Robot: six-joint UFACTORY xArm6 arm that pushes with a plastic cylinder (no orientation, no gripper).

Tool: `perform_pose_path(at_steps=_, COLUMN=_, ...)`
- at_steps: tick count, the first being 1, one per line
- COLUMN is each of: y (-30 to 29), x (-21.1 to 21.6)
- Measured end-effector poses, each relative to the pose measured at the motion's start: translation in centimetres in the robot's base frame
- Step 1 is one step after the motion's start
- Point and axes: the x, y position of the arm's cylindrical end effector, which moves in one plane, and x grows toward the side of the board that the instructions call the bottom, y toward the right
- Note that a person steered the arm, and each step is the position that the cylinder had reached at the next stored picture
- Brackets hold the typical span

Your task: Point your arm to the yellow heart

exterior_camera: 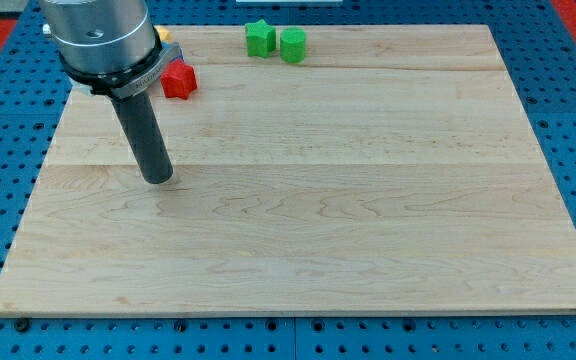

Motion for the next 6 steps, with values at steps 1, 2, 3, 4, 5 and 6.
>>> perform_pose_path(at_steps=1, y=0.0, x=0.0)
perform_pose_path(at_steps=2, y=0.0, x=0.0)
perform_pose_path(at_steps=3, y=0.0, x=0.0)
perform_pose_path(at_steps=4, y=-0.7, x=-0.4)
perform_pose_path(at_steps=5, y=-0.8, x=-0.4)
perform_pose_path(at_steps=6, y=-2.5, x=-0.4)
